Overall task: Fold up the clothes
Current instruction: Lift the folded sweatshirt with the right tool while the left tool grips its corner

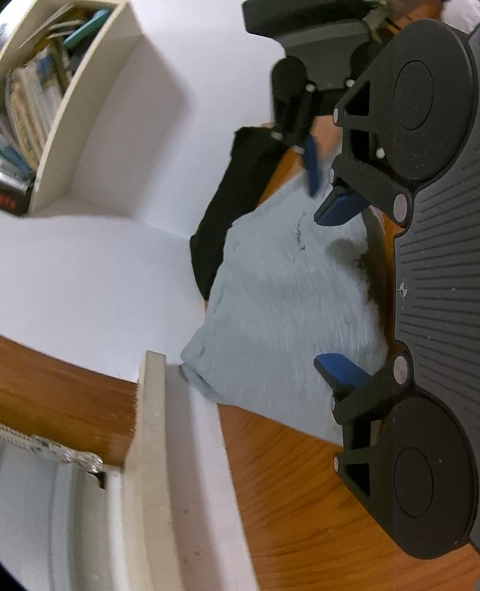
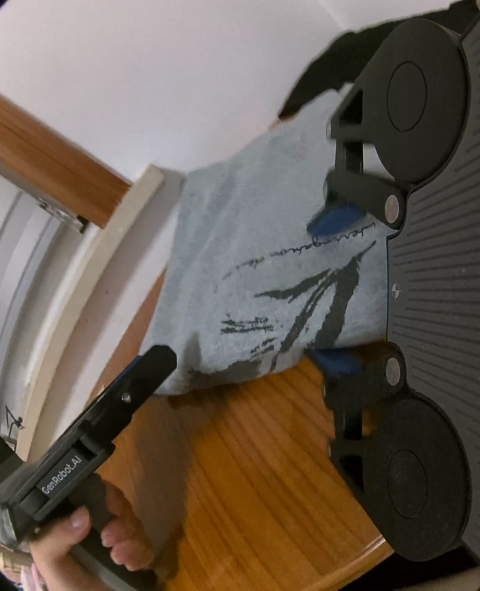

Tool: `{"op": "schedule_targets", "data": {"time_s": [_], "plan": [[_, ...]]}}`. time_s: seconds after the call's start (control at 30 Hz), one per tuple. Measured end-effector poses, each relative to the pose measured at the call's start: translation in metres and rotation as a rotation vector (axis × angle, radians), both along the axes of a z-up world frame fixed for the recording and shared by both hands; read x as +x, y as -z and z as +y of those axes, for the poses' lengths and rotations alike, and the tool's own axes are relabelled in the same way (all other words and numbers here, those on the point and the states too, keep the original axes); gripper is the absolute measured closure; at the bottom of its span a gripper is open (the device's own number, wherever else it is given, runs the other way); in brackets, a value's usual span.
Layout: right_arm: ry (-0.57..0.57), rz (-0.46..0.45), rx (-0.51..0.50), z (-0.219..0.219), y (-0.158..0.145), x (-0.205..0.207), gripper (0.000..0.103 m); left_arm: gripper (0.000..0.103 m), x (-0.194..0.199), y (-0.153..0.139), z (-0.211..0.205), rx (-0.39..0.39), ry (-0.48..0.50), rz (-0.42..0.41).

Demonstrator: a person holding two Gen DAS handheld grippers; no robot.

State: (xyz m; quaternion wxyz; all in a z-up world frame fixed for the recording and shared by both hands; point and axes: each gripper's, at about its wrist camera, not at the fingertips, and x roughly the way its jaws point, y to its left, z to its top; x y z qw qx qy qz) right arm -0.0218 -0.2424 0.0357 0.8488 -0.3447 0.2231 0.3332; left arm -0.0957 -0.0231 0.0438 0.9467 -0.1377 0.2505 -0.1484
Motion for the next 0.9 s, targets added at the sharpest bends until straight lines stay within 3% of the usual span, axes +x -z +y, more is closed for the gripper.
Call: {"op": "schedule_targets", "data": {"time_s": [0.17, 0.3, 0.37, 0.47, 0.67, 0.73, 0.9], "plan": [[-0.039, -0.065, -0.132, 0.009, 0.0, -0.012, 0.077, 0.022, -0.005, 0.005, 0.004, -0.152, -0.018, 0.038], [-0.026, -0.095, -0.095, 0.008, -0.015, -0.015, 0.083, 0.017, -0.008, 0.01, 0.008, -0.316, -0.077, 0.075], [-0.014, -0.118, -0.061, 0.005, -0.027, -0.016, 0.083, 0.009, -0.01, 0.016, 0.012, -0.439, -0.122, 0.09], [0.005, -0.146, -0.03, 0.002, -0.046, -0.014, 0.084, 0.009, -0.012, 0.023, 0.016, -0.596, -0.18, 0.118], [0.018, -0.171, -0.01, 0.007, -0.067, 0.004, 0.084, 0.004, -0.007, 0.039, 0.014, -0.839, -0.284, 0.165], [0.019, -0.169, -0.003, 0.007, -0.067, 0.004, 0.084, 0.004, -0.002, 0.043, 0.012, -0.87, -0.315, 0.167], [0.009, -0.166, 0.007, 0.002, -0.065, 0.0, 0.085, 0.003, 0.02, 0.043, 0.014, -0.861, -0.367, 0.155]]}}
